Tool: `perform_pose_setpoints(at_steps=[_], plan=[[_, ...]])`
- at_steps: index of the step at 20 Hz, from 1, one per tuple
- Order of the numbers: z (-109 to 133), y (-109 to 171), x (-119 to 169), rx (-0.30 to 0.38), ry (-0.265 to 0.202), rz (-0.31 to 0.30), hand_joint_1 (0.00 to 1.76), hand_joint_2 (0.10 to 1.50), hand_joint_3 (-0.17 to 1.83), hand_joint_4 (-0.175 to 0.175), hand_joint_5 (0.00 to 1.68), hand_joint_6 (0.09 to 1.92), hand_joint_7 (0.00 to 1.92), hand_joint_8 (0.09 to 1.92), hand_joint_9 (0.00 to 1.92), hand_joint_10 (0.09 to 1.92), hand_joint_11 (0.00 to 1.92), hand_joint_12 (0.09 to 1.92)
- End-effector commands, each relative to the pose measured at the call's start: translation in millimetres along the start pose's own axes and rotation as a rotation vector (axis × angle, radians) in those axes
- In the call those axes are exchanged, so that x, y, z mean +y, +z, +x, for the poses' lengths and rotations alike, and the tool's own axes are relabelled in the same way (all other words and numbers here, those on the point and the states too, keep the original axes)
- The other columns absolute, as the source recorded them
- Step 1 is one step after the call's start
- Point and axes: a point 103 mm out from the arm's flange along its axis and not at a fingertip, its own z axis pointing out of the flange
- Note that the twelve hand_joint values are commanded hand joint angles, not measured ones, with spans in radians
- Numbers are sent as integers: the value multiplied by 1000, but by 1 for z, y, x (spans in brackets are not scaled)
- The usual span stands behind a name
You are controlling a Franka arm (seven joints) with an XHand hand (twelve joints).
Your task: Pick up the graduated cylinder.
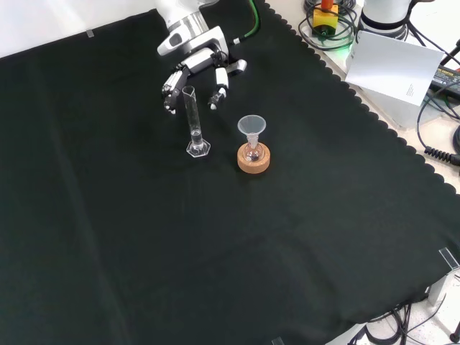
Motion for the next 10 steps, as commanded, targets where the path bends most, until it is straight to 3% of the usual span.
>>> perform_pose_setpoints(at_steps=[1, 10], plan=[[-6, 15, 15, 77, -26, -44, 1029, 560, 747, -56, 526, 87, 435, 657, 633, 565, 378, 1306], [-8, 26, 26, 139, -52, -50, 1061, 559, 755, -46, 574, 87, 446, 646, 631, 546, 373, 1299]])
